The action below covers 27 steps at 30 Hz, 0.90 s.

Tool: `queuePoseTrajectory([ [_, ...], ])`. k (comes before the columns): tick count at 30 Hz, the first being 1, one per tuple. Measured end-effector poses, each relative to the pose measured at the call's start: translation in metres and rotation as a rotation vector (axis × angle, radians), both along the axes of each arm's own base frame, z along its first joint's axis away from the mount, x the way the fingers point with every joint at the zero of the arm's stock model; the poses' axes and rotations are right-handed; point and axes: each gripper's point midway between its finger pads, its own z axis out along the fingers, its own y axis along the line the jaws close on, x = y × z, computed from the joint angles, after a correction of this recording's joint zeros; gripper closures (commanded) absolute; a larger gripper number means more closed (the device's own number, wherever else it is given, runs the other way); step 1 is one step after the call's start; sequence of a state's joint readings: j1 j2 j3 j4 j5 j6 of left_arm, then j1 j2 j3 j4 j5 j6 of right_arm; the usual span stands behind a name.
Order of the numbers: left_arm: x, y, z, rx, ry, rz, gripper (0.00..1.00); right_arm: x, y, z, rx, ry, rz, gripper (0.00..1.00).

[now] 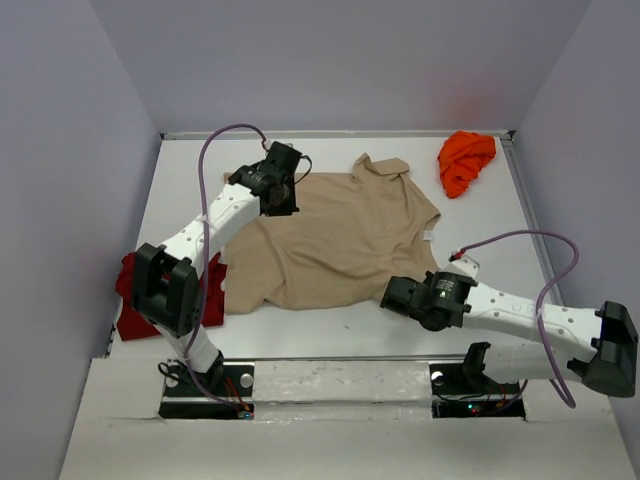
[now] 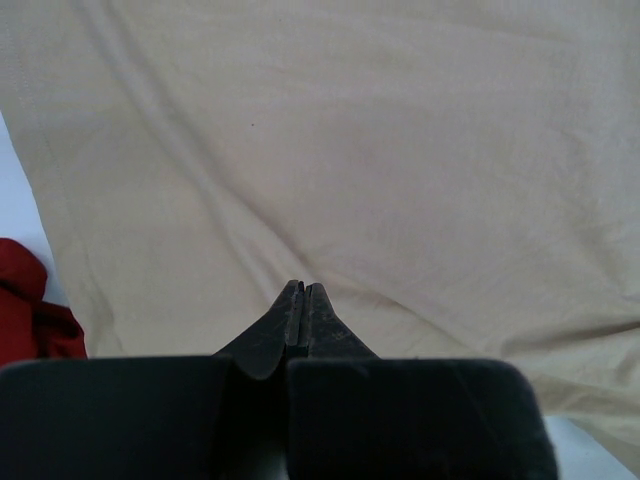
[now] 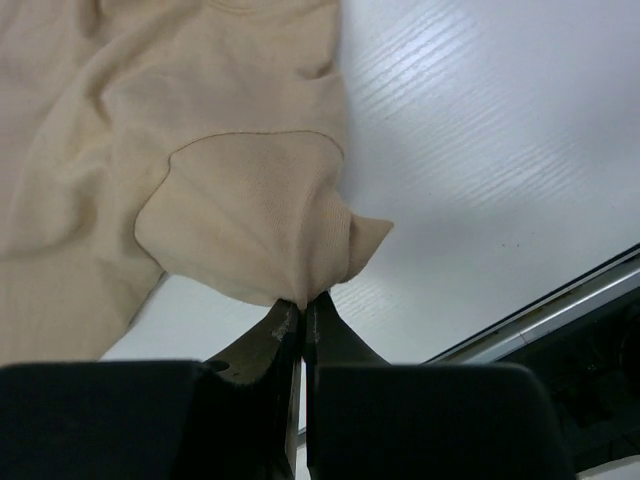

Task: Fold and stack the t-shirts
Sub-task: Flatten out the tshirt

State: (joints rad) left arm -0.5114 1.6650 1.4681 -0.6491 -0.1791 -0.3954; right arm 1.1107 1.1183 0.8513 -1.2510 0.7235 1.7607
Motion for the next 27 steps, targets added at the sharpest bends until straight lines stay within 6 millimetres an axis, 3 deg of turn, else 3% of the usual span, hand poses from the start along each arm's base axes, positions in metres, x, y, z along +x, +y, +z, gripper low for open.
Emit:
queuePoseTrajectory([
  [5, -0.003, -0.007, 0.000, -0.002, 0.001, -0.019, 1.00, -0.004, 0.009, 0.011, 0.014, -0.014, 0.014, 1.00],
  [11, -0.005, -0.010, 0.000, -0.001, 0.002, -0.028, 1.00, -0.012, 0.037, 0.015, -0.009, -0.013, 0.117, 1.00],
  [15, -0.005, -0.010, 0.000, -0.001, 0.003, -0.028, 1.00, -0.022, 0.051, 0.011, -0.019, -0.007, 0.186, 0.77],
  [17, -0.006, -0.009, 0.000, 0.002, 0.005, -0.027, 1.00, -0.025, 0.057, 0.007, -0.022, -0.003, 0.205, 0.54],
  [18, -0.005, -0.009, 0.002, 0.002, 0.003, -0.027, 1.00, -0.028, 0.059, 0.005, -0.029, 0.001, 0.212, 0.32],
  [21, -0.003, -0.010, 0.007, -0.003, -0.010, -0.026, 1.00, -0.030, 0.063, 0.002, -0.047, 0.006, 0.211, 0.15],
  [25, -0.002, -0.011, 0.010, -0.006, -0.016, -0.026, 1.00, -0.031, 0.072, 0.001, -0.043, -0.006, 0.184, 0.12],
  [27, -0.002, -0.011, 0.010, -0.006, -0.016, -0.027, 1.00, -0.030, 0.074, 0.001, -0.036, -0.011, 0.172, 0.18],
])
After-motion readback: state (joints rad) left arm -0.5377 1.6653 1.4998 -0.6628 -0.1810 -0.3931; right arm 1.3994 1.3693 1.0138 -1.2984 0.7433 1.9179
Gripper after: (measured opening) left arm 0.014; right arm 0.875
